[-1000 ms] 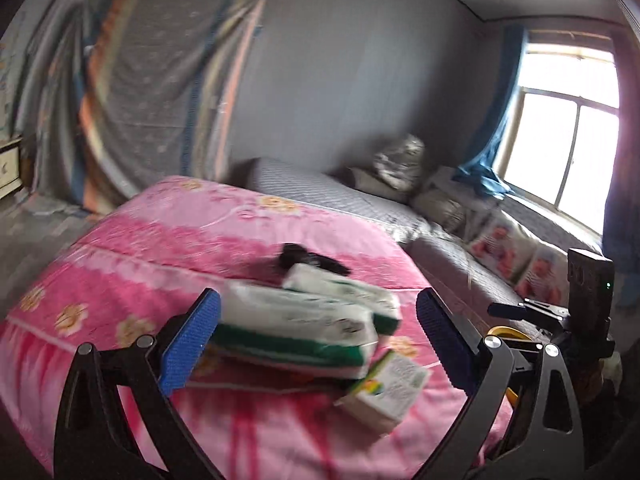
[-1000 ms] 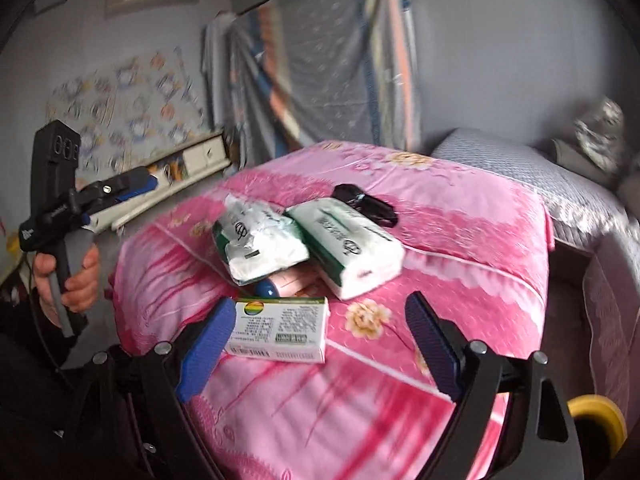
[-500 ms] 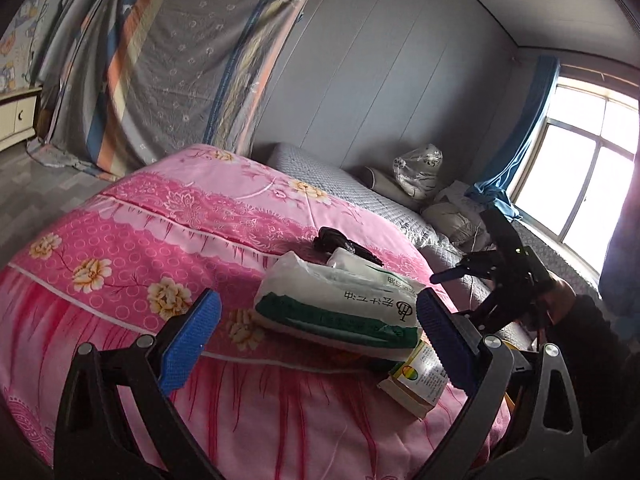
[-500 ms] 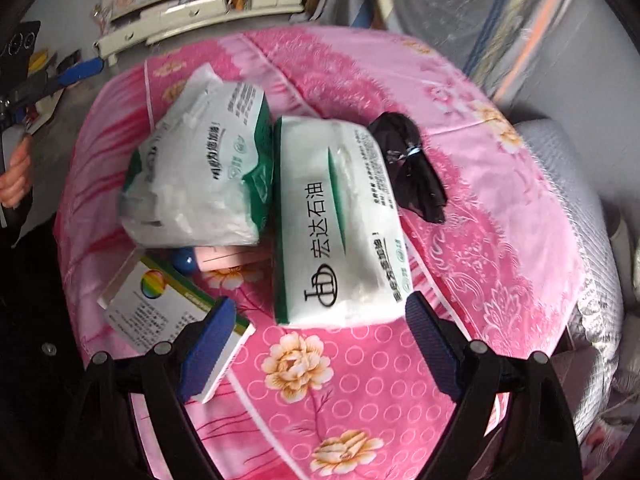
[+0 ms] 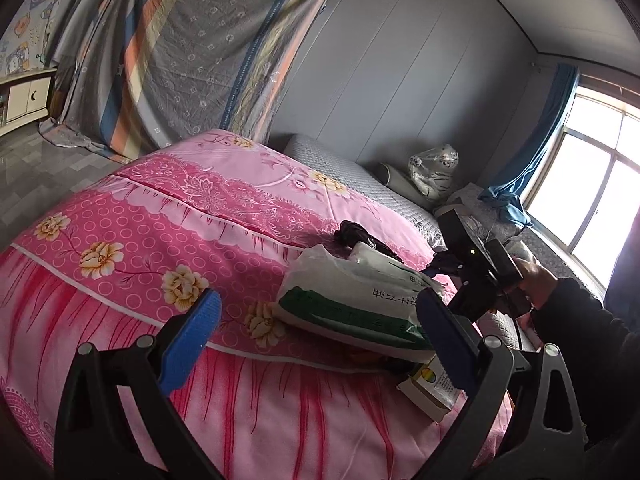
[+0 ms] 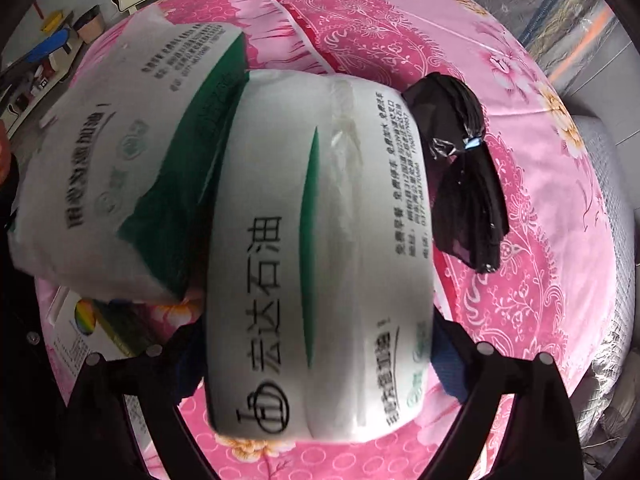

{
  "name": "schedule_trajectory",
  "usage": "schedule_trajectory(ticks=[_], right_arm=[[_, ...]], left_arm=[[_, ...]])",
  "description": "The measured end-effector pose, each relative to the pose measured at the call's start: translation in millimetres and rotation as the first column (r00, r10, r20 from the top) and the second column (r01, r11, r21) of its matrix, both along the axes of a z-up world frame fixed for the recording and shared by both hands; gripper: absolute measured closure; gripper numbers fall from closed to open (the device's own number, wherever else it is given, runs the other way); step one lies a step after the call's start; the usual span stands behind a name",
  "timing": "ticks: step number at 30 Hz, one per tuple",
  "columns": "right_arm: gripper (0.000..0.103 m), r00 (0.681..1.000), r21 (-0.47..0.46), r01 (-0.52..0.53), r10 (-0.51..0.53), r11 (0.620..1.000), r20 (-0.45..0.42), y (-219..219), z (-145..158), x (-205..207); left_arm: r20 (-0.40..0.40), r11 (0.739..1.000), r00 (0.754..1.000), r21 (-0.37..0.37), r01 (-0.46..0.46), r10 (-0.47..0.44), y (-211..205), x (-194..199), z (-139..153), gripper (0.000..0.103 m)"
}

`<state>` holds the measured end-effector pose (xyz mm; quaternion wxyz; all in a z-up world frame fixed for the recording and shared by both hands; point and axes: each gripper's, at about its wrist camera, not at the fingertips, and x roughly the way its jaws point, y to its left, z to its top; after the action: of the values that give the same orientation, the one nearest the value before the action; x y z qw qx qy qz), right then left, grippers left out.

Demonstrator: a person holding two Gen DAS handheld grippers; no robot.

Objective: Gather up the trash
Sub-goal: 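Lift the white-green bag off the bed with the right tool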

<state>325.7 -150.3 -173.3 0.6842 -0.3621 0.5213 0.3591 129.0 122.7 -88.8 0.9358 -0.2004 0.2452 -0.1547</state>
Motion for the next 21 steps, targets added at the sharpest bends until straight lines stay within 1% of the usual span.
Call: schedule_trajectory(ticks=[4,8,10,12,15,16,17,19,21], right_arm=[[0.024,0.998,0.073,0.062,-0.062,0.995,0.002,-7.9,8.2,-0.8],[0.026,0.992,0.135,0.107,-0.115,0.985,0.052,-27.8,24.0,-10.9],[0.026,0.985,0.201,0.138,-0.155,0.970,0.073,-44.3,40.0,-17.8],[0.026,0.974,0.270,0.177,-0.208,0.946,0.089,-62.7,55.8,-25.3],[0.026,0.942,0.383,0.245,-0.312,0.891,0.122,-96.5,79.3,-36.1],[0.026,0.927,0.421,0.272,-0.354,0.866,0.129,-109.4,86.1,-41.1],[0.026,0.914,0.451,0.289,-0.384,0.844,0.132,-117.8,90.4,-45.9],[0.025,0.887,0.522,0.322,-0.444,0.790,0.125,-140.9,99.1,-62.1],[0.025,0.869,0.568,0.338,-0.480,0.751,0.117,-156.5,102.9,-79.0]], left_arm=[[0.013,1.000,1.000,0.016,-0.006,0.006,-0.2,-3.3,4.3,0.009],[0.034,0.999,0.999,0.037,-0.005,0.003,-3.7,-8.3,10.1,0.009],[0.041,0.999,0.999,0.044,0.007,-0.009,-8.2,-9.9,12.8,0.009],[0.043,0.999,0.999,0.046,0.023,-0.025,-12.7,-10.9,14.1,0.009],[0.036,0.997,0.998,0.059,0.053,-0.055,-20.5,-9.9,14.6,0.009],[0.035,0.996,0.998,0.066,0.058,-0.061,-22.5,-9.6,14.6,0.009],[0.032,0.994,0.997,0.081,0.071,-0.074,-26.1,-8.7,15.2,0.009],[0.026,0.987,0.994,0.125,0.105,-0.109,-34.7,-6.3,17.0,0.009],[0.021,0.973,0.988,0.174,0.149,-0.155,-44.1,-4.9,18.5,0.009]])
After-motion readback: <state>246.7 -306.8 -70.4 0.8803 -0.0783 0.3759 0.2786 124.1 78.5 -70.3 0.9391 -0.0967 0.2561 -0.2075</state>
